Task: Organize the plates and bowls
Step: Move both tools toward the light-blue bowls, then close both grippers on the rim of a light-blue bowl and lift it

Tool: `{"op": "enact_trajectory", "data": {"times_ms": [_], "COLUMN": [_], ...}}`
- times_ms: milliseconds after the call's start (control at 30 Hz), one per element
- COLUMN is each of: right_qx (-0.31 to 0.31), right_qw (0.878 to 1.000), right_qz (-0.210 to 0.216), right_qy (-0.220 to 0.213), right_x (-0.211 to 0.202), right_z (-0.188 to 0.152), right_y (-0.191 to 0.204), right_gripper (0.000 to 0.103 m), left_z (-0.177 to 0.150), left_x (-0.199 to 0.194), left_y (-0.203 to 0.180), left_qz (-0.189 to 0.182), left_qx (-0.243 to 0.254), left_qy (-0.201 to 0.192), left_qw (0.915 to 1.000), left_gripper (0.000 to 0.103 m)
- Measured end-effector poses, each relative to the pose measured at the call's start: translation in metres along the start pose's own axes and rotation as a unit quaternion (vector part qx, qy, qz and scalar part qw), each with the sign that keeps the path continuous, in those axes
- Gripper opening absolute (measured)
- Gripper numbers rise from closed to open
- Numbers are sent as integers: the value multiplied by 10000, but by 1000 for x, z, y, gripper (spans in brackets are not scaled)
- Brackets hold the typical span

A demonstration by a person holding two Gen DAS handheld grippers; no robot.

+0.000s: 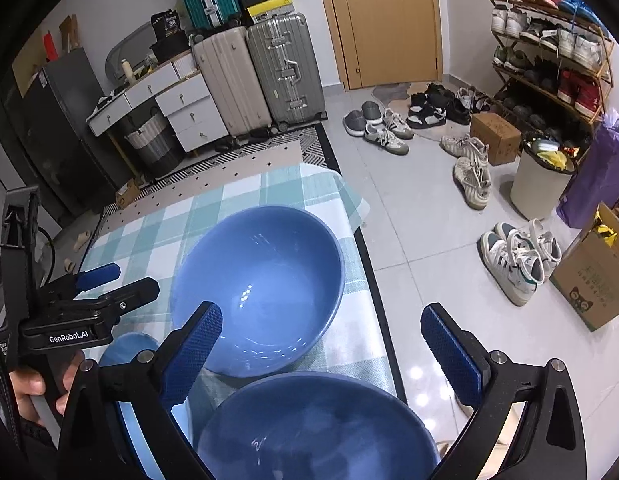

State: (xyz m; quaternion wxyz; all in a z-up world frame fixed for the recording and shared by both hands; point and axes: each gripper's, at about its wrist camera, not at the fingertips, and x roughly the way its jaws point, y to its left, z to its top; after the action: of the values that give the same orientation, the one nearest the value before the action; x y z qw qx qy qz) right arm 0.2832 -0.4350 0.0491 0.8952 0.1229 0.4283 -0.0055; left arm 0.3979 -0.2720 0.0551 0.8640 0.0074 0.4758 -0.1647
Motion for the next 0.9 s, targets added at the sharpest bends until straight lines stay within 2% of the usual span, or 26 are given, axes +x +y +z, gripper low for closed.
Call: {"op": "enact_trajectory", "data": {"times_ms": [133, 267, 500, 567, 633, 733, 900], "right_qx": [33, 148, 185, 200, 199, 192, 164], "right_qw": [9999, 9995, 9986, 9985, 9985, 9984, 9985], "right_qz": [-12, 50, 105, 106, 154, 174, 105], "right_qy": [121, 291, 477, 503, 485, 512, 502], "right_x": [13, 27, 45, 48, 49, 53, 54], "right_z": [1, 1, -1, -1, -1, -1, -1], "right_y": [-3, -9, -12, -12, -11, -9, -7], "right_gripper": [98, 87, 70, 68, 60, 48, 32], "left_z": [2, 1, 1, 0, 0, -2, -3], "left_x": [15, 26, 40, 42, 44, 47, 47], "left_y": [-5, -6, -3, -3, -5, -6, -9], "left_qz": [16, 21, -80, -143, -169, -257, -403], "left_qx": [44, 77, -10, 3, 20, 19, 31], "left_qy": [176, 268, 379, 389, 419, 484, 454], "left_qw": [9998, 9996, 9992, 9991, 9990, 9985, 9982], "left_gripper": [86, 84, 69, 62, 48, 32, 23]}}
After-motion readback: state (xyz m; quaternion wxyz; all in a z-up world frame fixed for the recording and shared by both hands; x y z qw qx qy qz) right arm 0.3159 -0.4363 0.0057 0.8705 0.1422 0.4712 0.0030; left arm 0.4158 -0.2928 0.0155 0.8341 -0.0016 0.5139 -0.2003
